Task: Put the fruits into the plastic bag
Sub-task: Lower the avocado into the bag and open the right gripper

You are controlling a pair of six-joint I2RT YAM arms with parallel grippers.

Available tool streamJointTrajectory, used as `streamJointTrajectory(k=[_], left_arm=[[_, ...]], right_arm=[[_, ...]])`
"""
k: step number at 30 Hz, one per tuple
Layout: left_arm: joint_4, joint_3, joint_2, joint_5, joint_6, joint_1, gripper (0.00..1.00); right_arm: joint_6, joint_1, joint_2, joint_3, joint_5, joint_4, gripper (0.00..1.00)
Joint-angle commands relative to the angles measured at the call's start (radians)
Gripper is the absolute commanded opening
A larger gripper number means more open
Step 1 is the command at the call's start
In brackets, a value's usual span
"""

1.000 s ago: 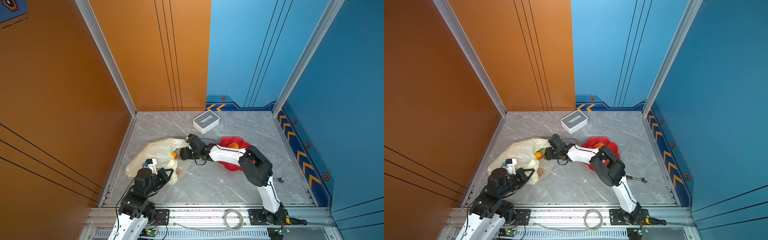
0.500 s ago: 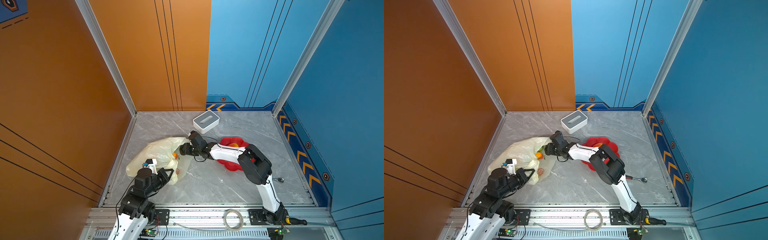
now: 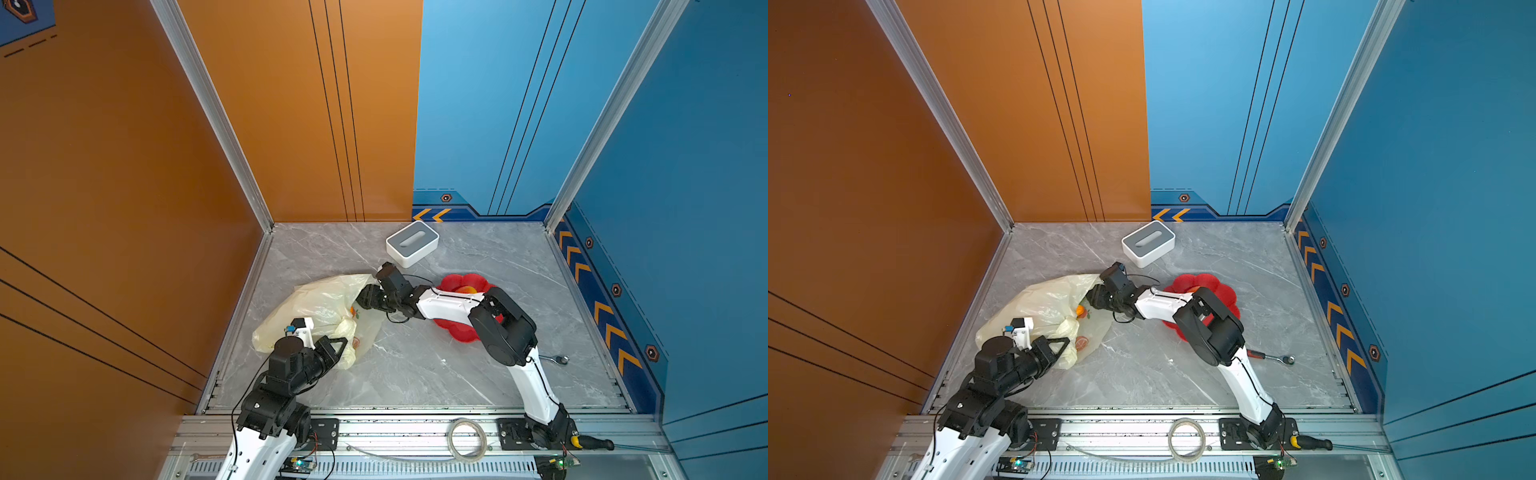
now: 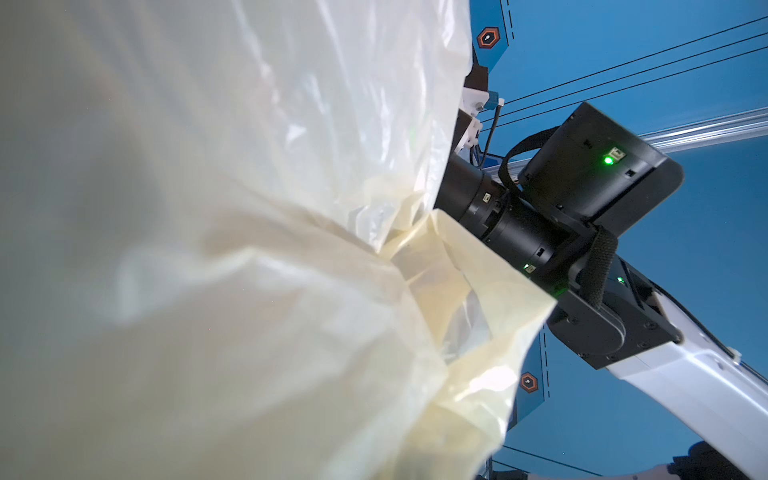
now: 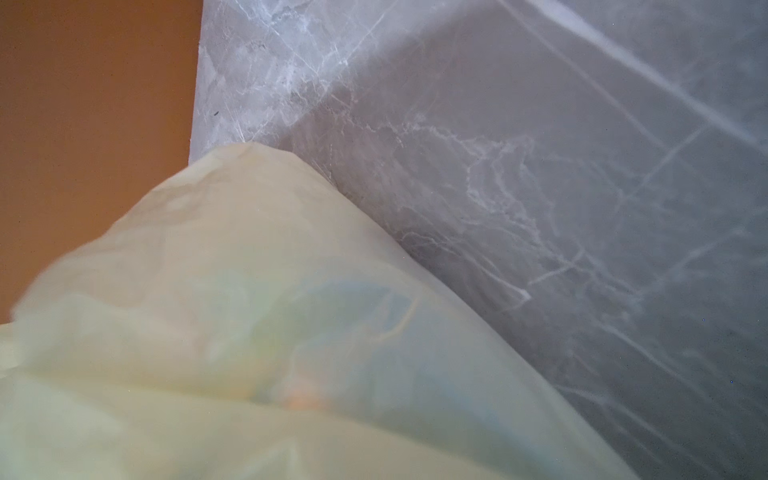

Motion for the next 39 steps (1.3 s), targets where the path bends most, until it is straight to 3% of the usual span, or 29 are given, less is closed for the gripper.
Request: streamJointTrajectory(k=[1, 17, 27, 34, 39], left_arm=[[0.019, 0.006, -0.013, 0.013, -0.006, 0.010, 0.00], [0.012, 0.002, -0.027, 0.011, -0.011, 0.012, 0.00], [0.017, -0.004, -0.031, 0.009, -0.014, 0.012, 0.00], [0.011, 0.003, -0.039, 0.008, -0.015, 0.012, 0.00], [0.005, 0.005, -0.044, 0.005, -0.015, 0.012, 0.00]], right_arm=[[0.003, -0.005, -0.007, 0.025, -0.007, 0.027, 0.66], [0.042, 0.001, -0.059, -0.038, -0.110, 0.194, 0.67], [0.021, 0.015, -0.175, -0.121, -0.125, 0.192, 0.66], [-0.003, 0.011, -0.219, -0.121, -0.247, 0.127, 0.66], [-0.058, -0.002, -0.235, -0.067, -0.357, -0.041, 0.66]])
